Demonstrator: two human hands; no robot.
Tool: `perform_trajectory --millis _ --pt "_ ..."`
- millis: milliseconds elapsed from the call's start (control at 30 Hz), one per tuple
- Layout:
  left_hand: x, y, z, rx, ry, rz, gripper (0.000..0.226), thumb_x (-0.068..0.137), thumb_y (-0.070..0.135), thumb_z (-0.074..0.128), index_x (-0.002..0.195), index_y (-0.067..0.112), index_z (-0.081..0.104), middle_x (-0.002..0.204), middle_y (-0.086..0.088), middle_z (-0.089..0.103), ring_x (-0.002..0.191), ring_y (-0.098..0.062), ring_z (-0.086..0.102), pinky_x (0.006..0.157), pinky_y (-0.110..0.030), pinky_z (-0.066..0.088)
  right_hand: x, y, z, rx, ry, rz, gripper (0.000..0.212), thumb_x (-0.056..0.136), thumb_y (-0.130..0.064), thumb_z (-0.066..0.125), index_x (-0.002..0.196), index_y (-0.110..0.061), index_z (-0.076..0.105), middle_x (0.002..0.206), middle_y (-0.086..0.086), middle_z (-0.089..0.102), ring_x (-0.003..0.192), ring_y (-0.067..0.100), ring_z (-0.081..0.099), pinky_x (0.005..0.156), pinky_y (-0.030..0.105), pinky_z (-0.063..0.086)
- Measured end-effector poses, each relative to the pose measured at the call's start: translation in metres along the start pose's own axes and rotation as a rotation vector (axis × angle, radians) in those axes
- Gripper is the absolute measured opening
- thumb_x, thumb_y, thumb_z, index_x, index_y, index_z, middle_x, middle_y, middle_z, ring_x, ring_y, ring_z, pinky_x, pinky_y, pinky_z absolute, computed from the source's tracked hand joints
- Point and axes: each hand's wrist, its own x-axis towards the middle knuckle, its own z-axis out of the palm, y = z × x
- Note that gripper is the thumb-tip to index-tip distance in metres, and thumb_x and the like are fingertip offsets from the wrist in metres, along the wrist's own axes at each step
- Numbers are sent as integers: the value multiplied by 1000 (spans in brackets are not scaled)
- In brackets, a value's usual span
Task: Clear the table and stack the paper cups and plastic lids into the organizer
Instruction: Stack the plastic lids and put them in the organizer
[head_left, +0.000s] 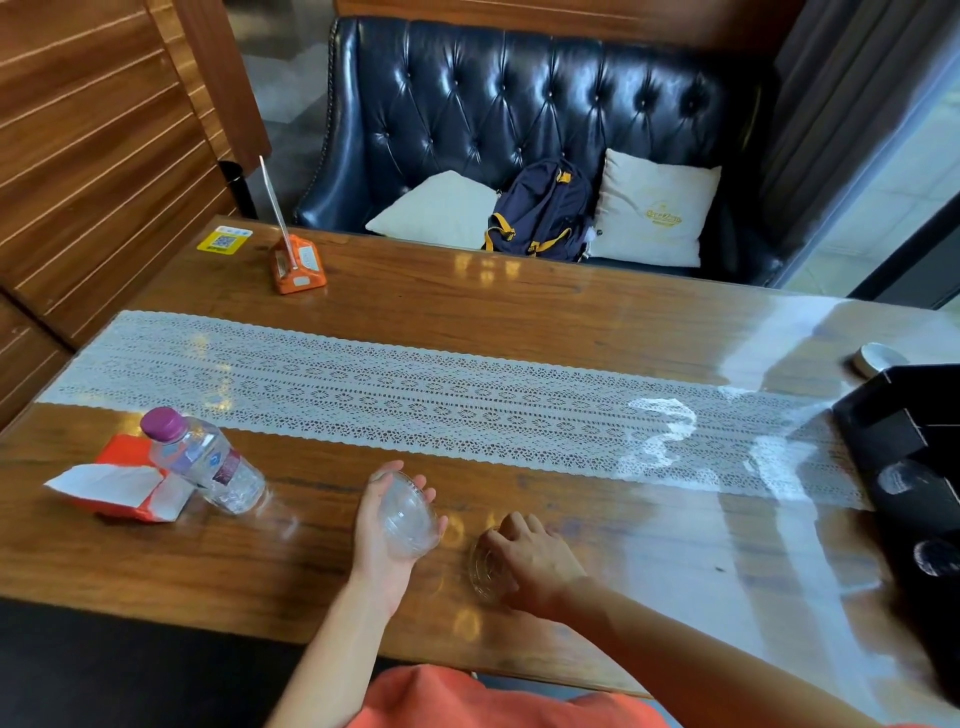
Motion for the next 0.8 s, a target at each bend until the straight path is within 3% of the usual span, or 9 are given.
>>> perform_trajectory --millis 100,233,367,467,533,633,800 --pt "-1 0 1 12 5 1 16 88 29 51 99 24 62 98 -8 59 92 -23 57 68 -40 51 1 3 3 98 29 33 63 75 -32 70 130 -26 41 126 8 41 118 29 43 93 41 48" --pt "-1 2 -1 6 11 -7 16 88 29 52 99 25 62 97 -7 59 92 -23 57 69 -41 50 -2 11 0 442 118 116 61 73 -40 71 129 -27 47 122 6 47 115 27 51 92 34 50" --pt "0 -1 -4 16 21 -51 18 85 34 55 99 26 63 98 -7 61 93 -23 58 71 -42 51 -5 11 -34 917 229 76 61 69 -26 82 123 -22 54 109 1 55 96 18 59 82 28 51" --pt "1 -4 -1 17 2 -96 22 83 40 58 97 24 63 97 -9 61 88 -24 59 70 -41 51 -6 2 -68 1203 208 -38 50 72 -15 82 115 -24 58 97 -6 60 84 4 61 78 22 53" --pt "2 -6 3 42 -34 -134 31 82 46 57 101 23 63 99 -12 64 85 -27 61 70 -40 50 -6 -6 -84 1208 198 -125 49 74 -10 80 116 -21 58 96 -6 61 85 5 61 81 23 53" --pt "0 -9 7 72 -137 -202 52 76 56 55 108 16 69 103 -12 71 84 -25 67 71 -37 48 -6 -16 -98 1063 233 -234 52 73 -4 79 120 -12 58 105 10 62 94 19 61 92 36 54" --pt "-2 -12 10 88 -222 -195 45 78 56 51 99 22 73 100 -10 74 85 -24 71 72 -40 53 -8 -17 -95 660 219 -255 63 72 -30 82 128 -22 54 115 6 59 97 20 63 89 41 52"
